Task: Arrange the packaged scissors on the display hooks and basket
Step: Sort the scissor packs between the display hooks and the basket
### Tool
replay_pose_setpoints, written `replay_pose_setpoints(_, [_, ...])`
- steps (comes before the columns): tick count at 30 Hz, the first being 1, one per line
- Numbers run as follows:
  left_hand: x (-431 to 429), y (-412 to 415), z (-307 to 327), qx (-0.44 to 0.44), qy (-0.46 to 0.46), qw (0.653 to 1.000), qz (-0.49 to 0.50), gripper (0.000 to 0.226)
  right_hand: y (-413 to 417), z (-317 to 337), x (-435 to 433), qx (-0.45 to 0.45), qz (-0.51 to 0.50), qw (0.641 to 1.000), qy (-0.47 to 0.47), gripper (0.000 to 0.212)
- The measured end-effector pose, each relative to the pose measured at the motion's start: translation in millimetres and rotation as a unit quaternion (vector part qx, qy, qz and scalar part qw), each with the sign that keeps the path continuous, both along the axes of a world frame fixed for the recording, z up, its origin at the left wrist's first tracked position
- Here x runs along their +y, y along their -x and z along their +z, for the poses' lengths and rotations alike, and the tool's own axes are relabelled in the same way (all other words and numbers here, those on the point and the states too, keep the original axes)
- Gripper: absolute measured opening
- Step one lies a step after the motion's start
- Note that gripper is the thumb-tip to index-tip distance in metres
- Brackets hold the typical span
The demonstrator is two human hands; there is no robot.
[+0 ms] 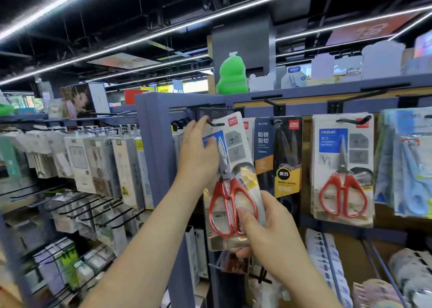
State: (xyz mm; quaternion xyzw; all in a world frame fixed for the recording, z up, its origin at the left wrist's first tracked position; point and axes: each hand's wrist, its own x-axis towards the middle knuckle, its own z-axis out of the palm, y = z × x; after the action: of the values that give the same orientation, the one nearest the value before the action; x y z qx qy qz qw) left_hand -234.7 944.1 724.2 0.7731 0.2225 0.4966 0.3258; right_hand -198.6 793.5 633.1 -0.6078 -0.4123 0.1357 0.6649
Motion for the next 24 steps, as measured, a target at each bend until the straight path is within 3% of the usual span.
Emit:
replay_pose_setpoints(4, [-13.7, 9.7, -42.5, 0.057, -0.005, 0.997, -0.057, 0.076, -2.7, -4.9, 20.0, -0.107, -0.097, 0.990, -0.003, 0.013])
replay_pose_setpoints(6, [-9.6, 5.3, -52.2, 0.076, 0.033, 0.993, -0.079, 0.093, -2.6, -7.0, 30.9, -0.122, -0.105, 0.987, 0.026, 0.007])
replay_pose_setpoints(8, [-3.6, -2.2, -52.8, 0.095, 0.042, 0.992, -0.071, 0.105, -5.5, -8.9, 38.6, -0.116, -0.096, 0.985, 0.082, 0.020])
replay_pose_setpoints(15, [8.5, -40.4, -56.7, 0.150, -0.043, 0.987, 0.040, 0.100, -21.9, -17.5, 24.9, -0.146, -0.115, 0.965, 0.187, 0.030])
replay_pose_setpoints(19, [15.7, -60.1, -67.1, 0.108, -0.044, 0.992, 0.053, 0.100, -28.1, -22.5, 3.4, -0.147, -0.150, 0.962, 0.177, 0.029])
replay_pose_setpoints(24, [24.1, -64.3, -73.4, 0.067, -0.013, 0.998, 0.015, 0.099, -30.4, -28.9, -27.7, -0.085, -0.160, 0.976, 0.120, 0.024])
